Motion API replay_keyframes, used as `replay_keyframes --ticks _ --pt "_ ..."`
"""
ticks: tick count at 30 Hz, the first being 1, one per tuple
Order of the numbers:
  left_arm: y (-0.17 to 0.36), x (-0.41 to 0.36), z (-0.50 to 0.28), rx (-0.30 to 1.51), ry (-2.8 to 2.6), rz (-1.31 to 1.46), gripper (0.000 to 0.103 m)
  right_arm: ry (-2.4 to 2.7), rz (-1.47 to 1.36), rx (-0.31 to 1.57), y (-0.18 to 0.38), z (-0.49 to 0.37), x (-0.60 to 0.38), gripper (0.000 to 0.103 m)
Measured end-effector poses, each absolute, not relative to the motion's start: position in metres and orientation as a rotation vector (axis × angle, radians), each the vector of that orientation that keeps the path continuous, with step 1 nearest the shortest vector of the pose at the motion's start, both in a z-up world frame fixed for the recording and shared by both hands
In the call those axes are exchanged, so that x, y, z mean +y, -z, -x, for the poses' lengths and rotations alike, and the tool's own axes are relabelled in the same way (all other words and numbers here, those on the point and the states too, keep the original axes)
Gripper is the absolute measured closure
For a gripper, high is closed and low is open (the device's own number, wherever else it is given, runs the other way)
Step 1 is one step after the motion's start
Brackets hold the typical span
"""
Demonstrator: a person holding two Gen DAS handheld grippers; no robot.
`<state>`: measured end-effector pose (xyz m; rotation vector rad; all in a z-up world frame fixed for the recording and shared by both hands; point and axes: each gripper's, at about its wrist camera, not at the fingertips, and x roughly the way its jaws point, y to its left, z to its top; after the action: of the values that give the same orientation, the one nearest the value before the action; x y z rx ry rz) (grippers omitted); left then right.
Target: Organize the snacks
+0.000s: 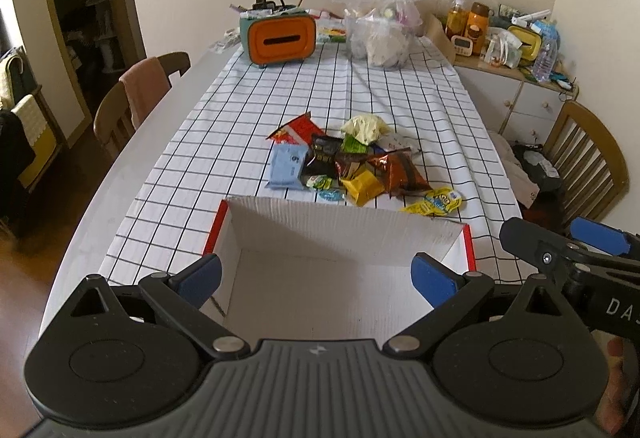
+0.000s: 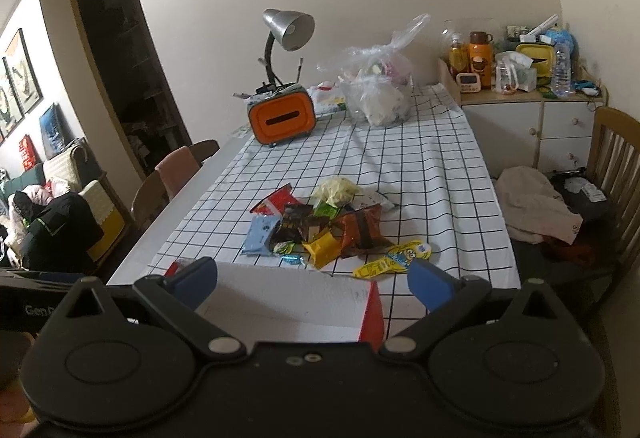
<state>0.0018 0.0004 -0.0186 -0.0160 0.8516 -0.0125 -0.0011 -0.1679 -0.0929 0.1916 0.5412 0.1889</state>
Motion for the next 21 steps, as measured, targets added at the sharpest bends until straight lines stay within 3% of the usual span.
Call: replay_keyframes --ticks 8,21 --pt "0.017 0.015 -0.026 0.857 0.006 0.002 0.001 -0.182 -0.175 0.576 0.094 -0.017 -0.167 0.004" --pt "0.033 0.049 -0.145 0.956 0.069 -0.038 0.001 -0.02 -0.232 0.739 0.098 -0.112 -0.19 0.008"
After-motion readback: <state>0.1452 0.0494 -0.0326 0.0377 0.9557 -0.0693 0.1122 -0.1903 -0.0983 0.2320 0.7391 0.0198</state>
